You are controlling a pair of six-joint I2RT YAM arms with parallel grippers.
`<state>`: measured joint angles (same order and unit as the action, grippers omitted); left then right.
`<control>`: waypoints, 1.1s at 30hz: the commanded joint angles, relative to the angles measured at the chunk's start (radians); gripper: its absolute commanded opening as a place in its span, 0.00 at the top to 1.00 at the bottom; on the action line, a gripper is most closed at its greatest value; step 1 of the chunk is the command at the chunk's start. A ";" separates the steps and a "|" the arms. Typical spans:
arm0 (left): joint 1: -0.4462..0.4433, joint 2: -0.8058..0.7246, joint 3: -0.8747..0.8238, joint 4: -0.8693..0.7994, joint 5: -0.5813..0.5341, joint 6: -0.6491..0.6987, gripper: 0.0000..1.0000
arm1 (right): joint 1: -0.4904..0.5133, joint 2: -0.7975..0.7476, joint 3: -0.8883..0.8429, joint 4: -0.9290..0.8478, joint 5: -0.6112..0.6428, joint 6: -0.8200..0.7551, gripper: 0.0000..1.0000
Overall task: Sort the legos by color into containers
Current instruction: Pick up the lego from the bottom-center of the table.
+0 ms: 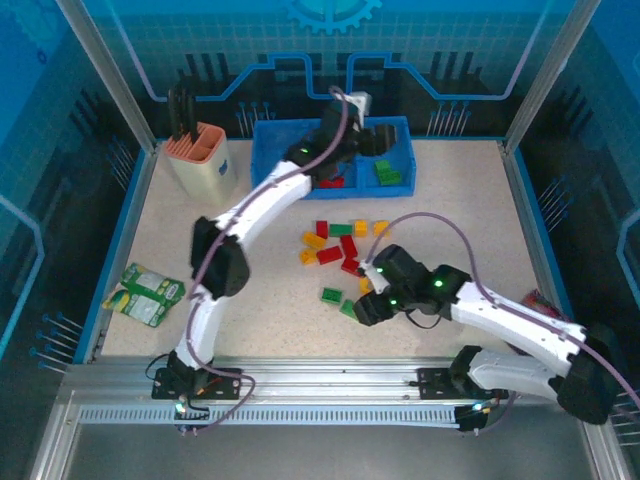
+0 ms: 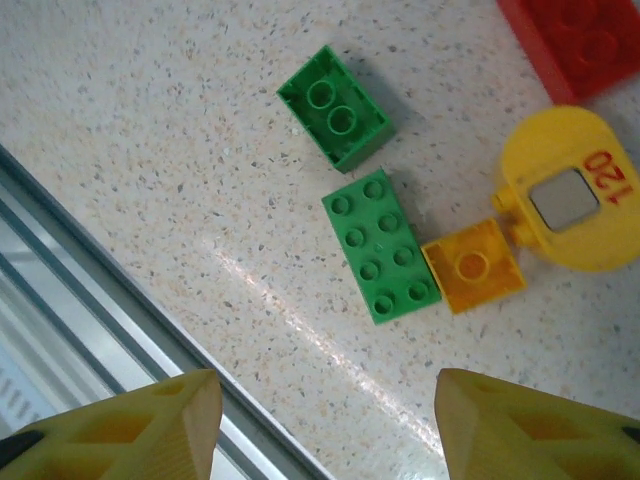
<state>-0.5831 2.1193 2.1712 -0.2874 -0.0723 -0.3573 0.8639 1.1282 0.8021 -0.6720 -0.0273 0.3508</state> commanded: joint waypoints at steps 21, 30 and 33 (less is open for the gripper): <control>0.289 -0.999 -0.969 -0.303 -0.037 0.172 0.02 | 0.120 0.575 0.266 -0.014 0.216 -0.358 0.44; 0.320 -1.014 -0.973 -0.334 -0.030 0.219 0.01 | 0.129 0.614 0.273 -0.121 0.229 -0.325 0.48; 0.331 -1.005 -0.979 -0.330 -0.025 0.223 0.01 | 0.130 0.617 0.262 -0.126 0.233 -0.318 0.55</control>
<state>-0.2668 1.1194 1.2076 -0.5995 -0.0978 -0.1646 0.9771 1.7329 1.0622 -0.7483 0.1890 0.0235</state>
